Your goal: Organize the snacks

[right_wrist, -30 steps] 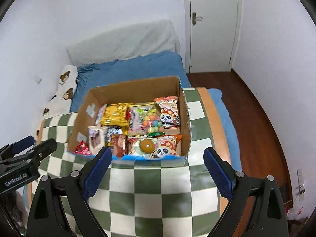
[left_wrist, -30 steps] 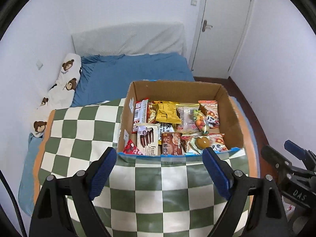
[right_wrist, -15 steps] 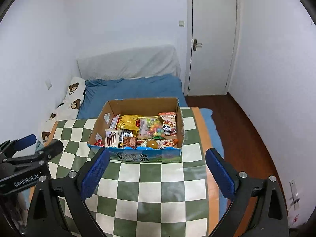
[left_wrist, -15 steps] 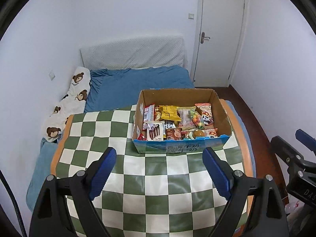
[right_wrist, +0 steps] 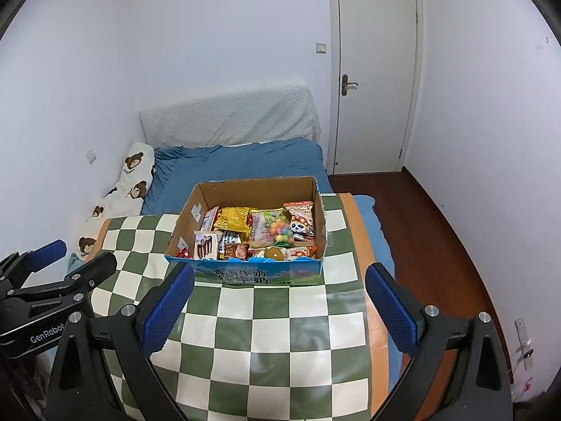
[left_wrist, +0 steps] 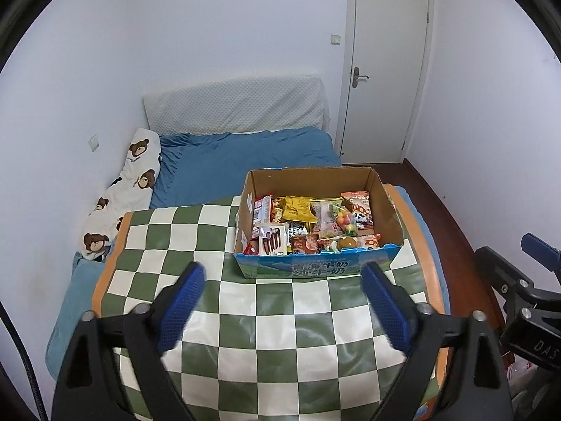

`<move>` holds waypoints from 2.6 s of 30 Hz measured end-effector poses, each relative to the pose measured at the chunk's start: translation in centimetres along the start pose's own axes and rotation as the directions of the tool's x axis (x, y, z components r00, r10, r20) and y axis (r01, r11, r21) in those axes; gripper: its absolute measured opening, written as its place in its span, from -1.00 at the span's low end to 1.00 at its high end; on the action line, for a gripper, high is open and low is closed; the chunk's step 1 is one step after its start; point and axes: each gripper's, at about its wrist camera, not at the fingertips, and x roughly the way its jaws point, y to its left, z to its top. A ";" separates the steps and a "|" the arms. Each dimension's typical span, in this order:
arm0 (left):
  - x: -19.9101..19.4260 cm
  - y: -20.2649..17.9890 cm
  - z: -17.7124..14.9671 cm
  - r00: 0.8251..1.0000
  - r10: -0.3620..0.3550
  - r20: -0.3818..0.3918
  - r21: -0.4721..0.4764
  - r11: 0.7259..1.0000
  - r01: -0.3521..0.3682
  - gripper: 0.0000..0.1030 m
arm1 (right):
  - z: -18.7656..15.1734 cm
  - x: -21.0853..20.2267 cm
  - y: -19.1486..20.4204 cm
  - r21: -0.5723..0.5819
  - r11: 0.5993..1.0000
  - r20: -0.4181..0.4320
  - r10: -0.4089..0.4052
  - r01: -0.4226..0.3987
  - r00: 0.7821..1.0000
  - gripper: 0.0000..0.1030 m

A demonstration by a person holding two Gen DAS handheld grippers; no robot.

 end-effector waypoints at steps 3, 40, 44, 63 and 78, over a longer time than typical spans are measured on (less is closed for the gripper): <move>0.6 0.0 0.4 1.000 0.004 0.012 -0.006 1.000 -0.004 1.00 | 0.1 0.4 -0.2 0.003 1.000 0.000 -0.015 0.015 1.000 0.98; 16.0 -0.7 3.8 0.985 0.052 -0.164 -0.014 0.998 -0.055 1.00 | 1.8 16.9 -2.2 0.034 0.989 -0.143 -0.141 0.147 0.980 0.99; 16.5 -0.8 3.6 0.984 0.053 -0.173 -0.014 0.998 -0.057 1.00 | 1.7 17.7 -2.3 0.034 0.988 -0.157 -0.141 0.148 0.977 0.99; 16.8 -0.7 3.1 0.982 0.047 -0.182 -0.017 0.999 -0.051 1.00 | 1.4 17.5 -2.3 0.033 0.989 -0.178 -0.136 0.144 0.975 0.99; 16.3 -0.9 3.2 0.985 0.041 -0.166 -0.015 0.999 -0.044 1.00 | 1.5 17.2 -2.4 0.033 0.990 -0.173 -0.133 0.141 0.976 0.99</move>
